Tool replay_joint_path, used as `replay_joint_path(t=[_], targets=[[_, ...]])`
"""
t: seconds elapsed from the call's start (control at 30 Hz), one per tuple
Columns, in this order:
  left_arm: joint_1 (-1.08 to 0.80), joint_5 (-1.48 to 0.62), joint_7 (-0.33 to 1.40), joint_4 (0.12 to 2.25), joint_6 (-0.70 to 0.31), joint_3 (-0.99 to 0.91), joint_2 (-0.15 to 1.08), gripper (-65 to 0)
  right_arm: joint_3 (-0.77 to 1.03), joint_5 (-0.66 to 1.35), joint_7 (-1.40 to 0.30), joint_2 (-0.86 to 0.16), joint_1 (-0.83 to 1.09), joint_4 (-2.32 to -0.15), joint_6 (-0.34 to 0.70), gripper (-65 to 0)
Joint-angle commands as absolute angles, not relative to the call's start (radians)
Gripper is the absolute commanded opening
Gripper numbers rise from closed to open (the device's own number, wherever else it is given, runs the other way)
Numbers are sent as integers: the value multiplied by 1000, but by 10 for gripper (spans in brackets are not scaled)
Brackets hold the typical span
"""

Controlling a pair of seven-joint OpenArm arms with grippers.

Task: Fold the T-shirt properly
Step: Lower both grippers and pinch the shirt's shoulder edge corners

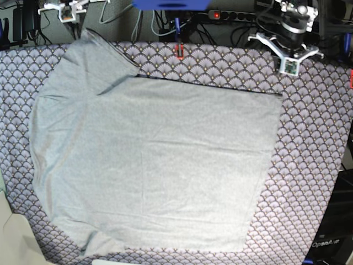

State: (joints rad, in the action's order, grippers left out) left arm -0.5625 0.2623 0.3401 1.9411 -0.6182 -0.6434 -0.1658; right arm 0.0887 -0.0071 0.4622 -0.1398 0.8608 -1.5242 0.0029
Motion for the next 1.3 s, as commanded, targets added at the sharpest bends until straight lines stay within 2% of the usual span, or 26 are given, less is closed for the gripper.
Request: replay_joint_path(t=[0.0, 0.23, 0.53, 0.6, 0.67, 0.8, 0.9, 1.0, 1.27], targets=[[-541, 251, 323, 1971, -607, -671, -157, -650, 93, -2, 470, -148, 874, -1564, -2, -650], [-378, 252, 452, 1972, -697, -805, -157, -650, 91, -2, 311, -148, 820, -1662, -1, -650], [-242, 252, 576, 1925, -698, -866, -157, -650, 87, -1, 272, -162, 768, -1658, -1, -650], [-231, 252, 575, 1897, -698, -866, -157, -650, 87, -1, 268, -162, 765, -1658, -1, -631], [-225, 251, 570, 1870, -698, -866, -157, -594, 87, -1, 257, -162, 763, -1661, -1, -588], [-225, 243, 567, 1839, -698, -868, -157, -422, 87, -1, 260, -162, 763, -1664, -1, -512], [-223, 242, 565, 1801, -698, -866, -157, -356, 87, -1, 260, -162, 763, -1664, -1, -481], [-203, 242, 565, 1751, -698, -865, -157, -331, 87, -1, 260, -162, 763, -1664, -1, -472], [-173, 242, 564, 1689, -698, -829, -157, -327, 87, -1, 255, -162, 766, -1664, -1, -472]])
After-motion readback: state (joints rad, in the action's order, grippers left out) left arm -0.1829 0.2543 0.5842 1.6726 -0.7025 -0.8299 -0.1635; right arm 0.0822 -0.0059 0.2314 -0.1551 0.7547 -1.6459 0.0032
